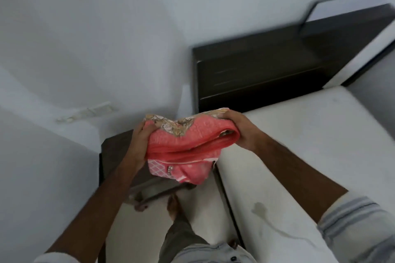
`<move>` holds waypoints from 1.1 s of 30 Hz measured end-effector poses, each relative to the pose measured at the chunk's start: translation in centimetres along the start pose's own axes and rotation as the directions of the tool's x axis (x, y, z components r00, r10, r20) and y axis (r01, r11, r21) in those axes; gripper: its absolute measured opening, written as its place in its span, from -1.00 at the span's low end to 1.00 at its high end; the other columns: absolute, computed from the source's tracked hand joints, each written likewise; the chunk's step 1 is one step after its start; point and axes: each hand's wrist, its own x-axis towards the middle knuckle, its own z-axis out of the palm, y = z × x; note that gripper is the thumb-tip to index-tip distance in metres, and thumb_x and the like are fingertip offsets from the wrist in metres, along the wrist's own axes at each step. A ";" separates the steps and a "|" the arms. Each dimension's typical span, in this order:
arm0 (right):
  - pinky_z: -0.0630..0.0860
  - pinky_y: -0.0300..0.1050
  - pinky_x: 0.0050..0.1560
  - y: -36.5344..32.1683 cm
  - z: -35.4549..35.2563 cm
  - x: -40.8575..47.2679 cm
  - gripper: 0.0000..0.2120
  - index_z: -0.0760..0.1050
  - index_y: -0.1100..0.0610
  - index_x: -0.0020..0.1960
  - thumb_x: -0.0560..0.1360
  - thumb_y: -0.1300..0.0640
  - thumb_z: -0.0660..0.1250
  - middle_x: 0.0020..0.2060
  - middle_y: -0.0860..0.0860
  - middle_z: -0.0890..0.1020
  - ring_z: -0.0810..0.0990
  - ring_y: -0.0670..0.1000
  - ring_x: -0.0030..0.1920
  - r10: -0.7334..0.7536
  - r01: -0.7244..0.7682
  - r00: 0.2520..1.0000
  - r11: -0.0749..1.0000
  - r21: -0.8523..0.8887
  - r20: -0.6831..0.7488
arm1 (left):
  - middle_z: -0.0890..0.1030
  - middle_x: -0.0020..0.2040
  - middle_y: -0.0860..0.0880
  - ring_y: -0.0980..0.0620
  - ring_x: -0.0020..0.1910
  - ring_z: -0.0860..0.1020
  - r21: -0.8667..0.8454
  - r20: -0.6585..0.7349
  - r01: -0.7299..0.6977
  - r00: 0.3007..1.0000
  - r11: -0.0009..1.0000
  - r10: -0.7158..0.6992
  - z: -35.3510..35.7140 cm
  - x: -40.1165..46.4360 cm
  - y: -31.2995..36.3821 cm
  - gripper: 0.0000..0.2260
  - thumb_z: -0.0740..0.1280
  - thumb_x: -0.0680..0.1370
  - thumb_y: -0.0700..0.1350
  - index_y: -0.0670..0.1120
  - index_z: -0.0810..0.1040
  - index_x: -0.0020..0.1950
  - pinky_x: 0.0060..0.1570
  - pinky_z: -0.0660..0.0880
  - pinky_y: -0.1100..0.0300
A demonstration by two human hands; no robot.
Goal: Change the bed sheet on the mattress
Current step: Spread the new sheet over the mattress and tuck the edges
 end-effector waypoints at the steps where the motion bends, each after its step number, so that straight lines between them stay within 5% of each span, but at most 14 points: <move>1: 0.56 -0.04 -0.07 -1.4 -1.9 -2.8 -0.57 0.49 0.29 0.34 0.53 0.11 0.31 0.07 0.22 0.60 0.61 0.10 -0.04 -0.040 0.040 0.999 0.999 0.033 -0.011 | 0.69 -0.03 -0.18 -0.12 -0.13 0.67 -0.002 0.072 -0.035 0.997 0.999 0.035 2.3 -1.1 2.2 -0.62 0.39 0.43 0.03 -0.20 0.62 0.12 -0.15 0.63 0.04; 3: 0.58 -0.03 -0.04 -4.4 -5.9 -8.1 -0.57 0.50 0.27 0.36 0.55 0.08 0.31 0.09 0.21 0.61 0.61 0.11 0.00 -0.144 0.150 0.987 0.984 0.099 -0.066 | 0.68 0.00 -0.27 -0.19 -0.07 0.65 -0.017 0.214 -0.068 0.974 0.998 0.070 7.4 -3.1 6.3 -0.67 0.30 0.55 0.02 -0.20 0.67 0.11 0.01 0.59 -0.09; 6: 0.62 -0.07 -0.09 -8.8 -10.3 -14.9 -0.66 0.54 0.27 0.28 0.58 0.12 0.29 0.00 0.19 0.65 0.65 0.07 -0.10 -0.278 0.299 0.943 0.949 0.102 -0.183 | 0.71 -0.14 -0.14 -0.07 -0.19 0.66 -0.067 0.362 -0.086 0.926 0.994 0.105 14.9 -5.3 10.6 -0.68 0.19 0.62 -0.05 -0.09 0.73 -0.04 -0.21 0.62 0.12; 10: 0.65 -0.03 -0.07 -13.2 -16.5 -22.3 -0.58 0.43 0.20 0.28 0.56 -0.05 0.32 0.11 0.15 0.63 0.67 0.12 0.07 -0.474 0.270 0.773 0.847 -0.458 -0.421 | 0.67 -0.30 -0.07 -0.01 -0.32 0.64 -0.142 0.407 -0.108 0.900 0.984 0.158 25.6 -8.1 15.8 -0.71 0.23 0.60 -0.09 -0.11 0.69 -0.19 -0.30 0.59 0.18; 13: 0.41 0.08 0.35 -13.9 -19.8 -27.7 -0.35 0.25 0.10 0.47 0.49 -0.07 0.40 0.41 0.13 0.33 0.38 0.16 0.42 -0.734 0.026 0.510 0.535 -0.844 -0.449 | 0.67 -0.27 -0.15 -0.10 -0.27 0.64 -0.110 0.492 -0.145 0.852 0.983 0.180 32.6 -11.0 18.8 -0.70 0.26 0.59 -0.08 -0.15 0.69 -0.22 -0.07 0.60 0.02; 15: 0.25 0.13 0.49 -14.0 -19.7 -31.3 -0.27 0.19 -0.01 0.55 0.50 -0.13 0.44 0.54 0.06 0.20 0.24 0.10 0.51 -0.775 0.129 0.565 0.421 -0.898 -0.282 | 0.68 -0.12 -0.23 -0.20 -0.14 0.66 -0.086 0.547 -0.192 0.811 0.978 0.207 36.6 -13.0 20.4 -0.74 0.30 0.57 -0.06 -0.22 0.69 -0.03 0.06 0.59 -0.11; 17: 0.44 0.08 0.40 -14.0 -18.1 -34.6 -0.26 0.18 -0.06 0.54 0.49 -0.21 0.43 0.45 -0.01 0.36 0.46 -0.02 0.40 -0.666 0.294 0.727 0.522 -0.801 -0.167 | 0.66 -0.03 -0.26 -0.23 -0.07 0.65 -0.082 0.578 -0.252 0.776 0.964 0.252 40.3 -15.0 21.7 -0.74 0.32 0.57 -0.07 -0.24 0.63 0.12 0.04 0.62 -0.14; 19: 0.55 -0.18 0.22 -13.9 -17.0 -36.6 -0.28 0.16 -0.03 0.51 0.50 -0.08 0.47 0.27 -0.12 0.51 0.60 -0.13 0.20 -0.625 0.322 0.768 0.566 -0.759 -0.140 | 0.65 -0.12 -0.16 -0.12 -0.18 0.65 -0.120 0.603 -0.293 0.738 0.949 0.304 43.4 -17.1 22.4 -0.86 0.32 0.59 -0.11 -0.15 0.59 0.07 -0.20 0.65 0.01; 21: 0.51 -0.31 0.11 -13.9 -16.5 -37.5 -0.29 0.17 -0.03 0.48 0.48 -0.03 0.50 0.14 -0.19 0.54 0.60 -0.17 0.08 -0.709 0.219 0.650 0.518 -0.827 -0.272 | 0.64 -0.25 -0.05 -0.01 -0.32 0.64 -0.129 0.636 -0.302 0.706 0.944 0.313 45.7 -19.3 22.9 -0.93 0.30 0.61 -0.12 -0.08 0.56 0.00 -0.37 0.60 0.12; 24: 0.56 0.01 0.13 -14.1 -17.4 -38.4 -0.46 0.30 0.03 0.42 0.50 0.02 0.40 0.10 0.01 0.63 0.62 0.04 0.05 -0.818 0.030 0.370 0.483 -0.875 -0.439 | 0.66 -0.25 -0.07 -0.03 -0.32 0.65 -0.102 0.698 -0.291 0.660 0.951 0.277 47.8 -20.9 22.8 -0.87 0.28 0.62 -0.08 -0.07 0.57 -0.07 -0.29 0.62 0.07; 27: 0.54 0.03 0.20 -14.3 -19.8 -39.7 -0.65 0.53 0.08 0.28 0.50 0.22 0.31 0.11 0.06 0.67 0.63 0.08 0.10 -0.756 0.102 0.350 0.618 -0.780 -0.553 | 0.71 0.03 -0.19 -0.15 -0.07 0.71 -0.082 0.799 -0.197 0.573 0.977 0.182 48.5 -21.0 21.1 -0.67 0.25 0.65 0.06 -0.16 0.60 0.19 -0.12 0.67 -0.06; 30: 0.60 -0.01 0.15 -13.5 -21.8 -40.3 -0.69 0.58 0.28 0.19 0.46 0.41 0.34 0.07 0.17 0.68 0.67 0.10 0.02 -0.609 0.280 0.399 0.793 -0.542 -0.685 | 0.64 0.26 -0.17 -0.08 0.18 0.66 -0.081 0.907 -0.236 0.385 0.968 0.170 47.9 -20.7 18.0 -0.47 0.24 0.63 0.23 -0.14 0.49 0.40 0.20 0.59 -0.05; 33: 0.59 -0.26 -0.27 -11.7 -21.7 -39.3 -0.83 0.58 0.32 0.04 0.48 0.47 0.33 -0.24 0.10 0.65 0.63 -0.05 -0.33 -0.455 0.452 0.414 0.854 -0.257 -0.788 | 0.61 0.30 0.08 0.18 0.26 0.59 -0.131 0.979 -0.390 0.095 0.912 0.181 46.4 -19.8 15.2 -0.31 0.48 0.42 0.28 -0.04 0.39 0.42 0.29 0.53 0.11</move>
